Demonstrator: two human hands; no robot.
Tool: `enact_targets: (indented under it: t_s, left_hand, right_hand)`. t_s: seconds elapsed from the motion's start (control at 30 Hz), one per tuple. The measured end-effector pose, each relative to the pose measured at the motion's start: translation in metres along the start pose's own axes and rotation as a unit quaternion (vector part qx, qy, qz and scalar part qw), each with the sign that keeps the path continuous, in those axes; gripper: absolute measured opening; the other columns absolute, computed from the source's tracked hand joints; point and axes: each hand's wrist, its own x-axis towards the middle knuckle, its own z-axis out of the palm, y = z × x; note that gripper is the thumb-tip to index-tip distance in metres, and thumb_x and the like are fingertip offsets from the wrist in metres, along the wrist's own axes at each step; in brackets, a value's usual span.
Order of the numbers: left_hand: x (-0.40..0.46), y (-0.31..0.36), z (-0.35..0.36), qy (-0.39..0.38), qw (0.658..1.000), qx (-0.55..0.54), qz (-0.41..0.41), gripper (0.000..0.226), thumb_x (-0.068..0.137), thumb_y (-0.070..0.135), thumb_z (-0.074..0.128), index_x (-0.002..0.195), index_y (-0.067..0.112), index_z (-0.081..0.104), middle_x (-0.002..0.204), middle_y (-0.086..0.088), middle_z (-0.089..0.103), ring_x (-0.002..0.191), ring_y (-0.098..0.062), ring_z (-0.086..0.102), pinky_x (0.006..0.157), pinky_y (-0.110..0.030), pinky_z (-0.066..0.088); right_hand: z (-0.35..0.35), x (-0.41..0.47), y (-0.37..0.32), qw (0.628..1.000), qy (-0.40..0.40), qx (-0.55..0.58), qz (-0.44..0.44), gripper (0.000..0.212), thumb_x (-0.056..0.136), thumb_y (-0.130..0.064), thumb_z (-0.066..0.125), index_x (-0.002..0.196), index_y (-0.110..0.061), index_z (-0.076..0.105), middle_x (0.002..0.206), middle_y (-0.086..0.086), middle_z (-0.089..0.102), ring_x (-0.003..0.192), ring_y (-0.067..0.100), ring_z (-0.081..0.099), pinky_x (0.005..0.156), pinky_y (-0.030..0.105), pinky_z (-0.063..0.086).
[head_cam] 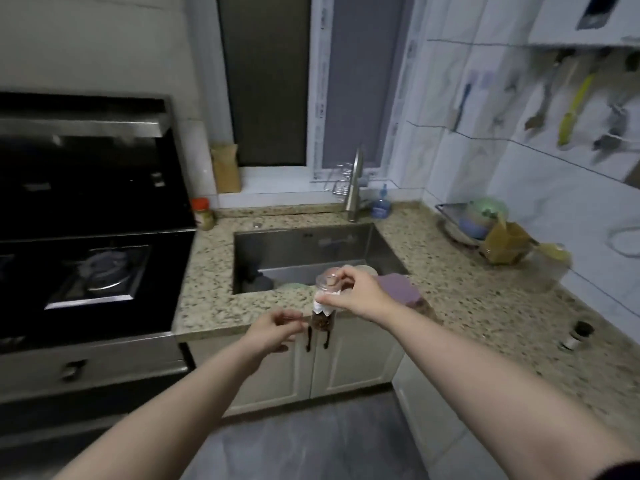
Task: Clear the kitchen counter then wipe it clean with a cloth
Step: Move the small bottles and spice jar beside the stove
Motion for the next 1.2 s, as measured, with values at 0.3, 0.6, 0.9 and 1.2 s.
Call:
enact_targets:
  t_s: [0.3, 0.6, 0.9, 1.2]
  left_hand:
    - [-0.048, -0.058, -0.179, 0.181, 0.981, -0.061, 0.041, 0.047, 0.081, 0.020, 0.080, 0.125, 0.022, 0.063, 0.116, 0.005, 0.070, 0.104, -0.006, 0.067, 0.075, -0.017, 0.050]
    - [-0.068, -0.095, -0.328, 0.308, 0.948, -0.076, 0.014, 0.033, 0.078, 0.023, 0.082, 0.108, 0.023, 0.070, 0.107, -0.002, 0.074, 0.103, -0.017, 0.069, 0.089, -0.030, 0.054]
    - [-0.099, -0.109, -0.435, 0.481, 0.867, -0.128, -0.008, 0.034, 0.079, 0.018, 0.082, 0.110, 0.014, 0.068, 0.103, 0.000, 0.075, 0.096, -0.007, 0.070, 0.080, -0.016, 0.053]
    - [-0.162, -0.182, -0.539, 0.538, 0.828, -0.153, -0.039, 0.035, 0.079, 0.016, 0.082, 0.110, 0.014, 0.067, 0.106, -0.005, 0.075, 0.098, -0.012, 0.071, 0.084, -0.020, 0.055]
  right_hand:
    - [0.195, 0.076, -0.115, 0.974, -0.203, 0.002, -0.099, 0.049, 0.065, -0.042, 0.090, 0.096, -0.014, 0.065, 0.095, 0.006, 0.071, 0.083, 0.009, 0.063, 0.080, 0.028, 0.052]
    - [0.366, 0.161, -0.209, 0.895, -0.392, -0.012, -0.212, 0.051, 0.054, -0.061, 0.087, 0.092, -0.032, 0.067, 0.092, -0.001, 0.074, 0.091, 0.015, 0.070, 0.089, 0.035, 0.055]
    - [0.501, 0.195, -0.306, 0.809, -0.535, 0.066, -0.235, 0.040, 0.074, -0.019, 0.086, 0.111, -0.014, 0.070, 0.101, 0.005, 0.075, 0.088, 0.004, 0.070, 0.080, 0.019, 0.055]
    - [0.651, 0.170, -0.363, 0.750, -0.611, 0.059, -0.245, 0.055, 0.067, -0.014, 0.091, 0.117, -0.015, 0.067, 0.105, 0.002, 0.076, 0.098, 0.010, 0.072, 0.085, 0.018, 0.054]
